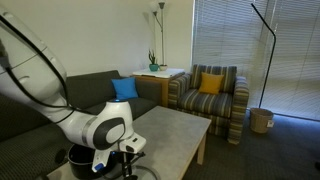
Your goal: Place the lid on the pot
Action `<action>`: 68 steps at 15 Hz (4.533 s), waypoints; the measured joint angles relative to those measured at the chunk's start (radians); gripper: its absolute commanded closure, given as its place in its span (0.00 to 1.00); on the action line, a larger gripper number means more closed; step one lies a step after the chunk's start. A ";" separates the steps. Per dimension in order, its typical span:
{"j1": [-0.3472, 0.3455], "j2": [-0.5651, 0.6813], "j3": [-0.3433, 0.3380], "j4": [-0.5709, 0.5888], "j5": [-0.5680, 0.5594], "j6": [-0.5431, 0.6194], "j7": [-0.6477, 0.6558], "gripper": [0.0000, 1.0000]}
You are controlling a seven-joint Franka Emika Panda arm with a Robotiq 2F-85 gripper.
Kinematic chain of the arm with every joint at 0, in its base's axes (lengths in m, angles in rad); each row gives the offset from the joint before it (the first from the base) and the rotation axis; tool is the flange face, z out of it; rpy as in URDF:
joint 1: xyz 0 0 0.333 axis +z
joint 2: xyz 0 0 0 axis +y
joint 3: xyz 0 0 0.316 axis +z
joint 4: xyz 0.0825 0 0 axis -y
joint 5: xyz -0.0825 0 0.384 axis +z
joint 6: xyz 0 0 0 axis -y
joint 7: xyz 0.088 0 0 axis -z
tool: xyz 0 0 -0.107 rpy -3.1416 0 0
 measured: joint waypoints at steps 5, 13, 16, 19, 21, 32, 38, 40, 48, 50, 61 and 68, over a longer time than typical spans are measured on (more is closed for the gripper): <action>0.062 0.000 -0.060 0.011 -0.060 -0.003 0.082 0.86; 0.126 -0.009 -0.145 0.006 -0.087 -0.005 0.181 0.86; 0.168 -0.050 -0.160 -0.046 -0.087 -0.002 0.187 0.86; 0.208 -0.128 -0.174 -0.136 -0.087 -0.001 0.188 0.86; 0.228 -0.191 -0.189 -0.206 -0.086 -0.001 0.189 0.86; 0.240 -0.497 -0.160 -0.482 -0.203 0.019 0.139 0.86; 0.265 -0.536 -0.099 -0.469 -0.276 -0.017 0.085 0.86; 0.268 -0.528 -0.070 -0.432 -0.293 -0.052 0.048 0.86; 0.288 -0.405 0.050 -0.145 -0.315 -0.254 -0.149 0.86; 0.291 -0.362 0.072 -0.085 -0.315 -0.272 -0.203 0.86; 0.178 -0.177 0.180 0.069 -0.259 -0.169 -0.536 0.86; 0.143 -0.090 0.215 0.178 -0.215 -0.191 -0.642 0.86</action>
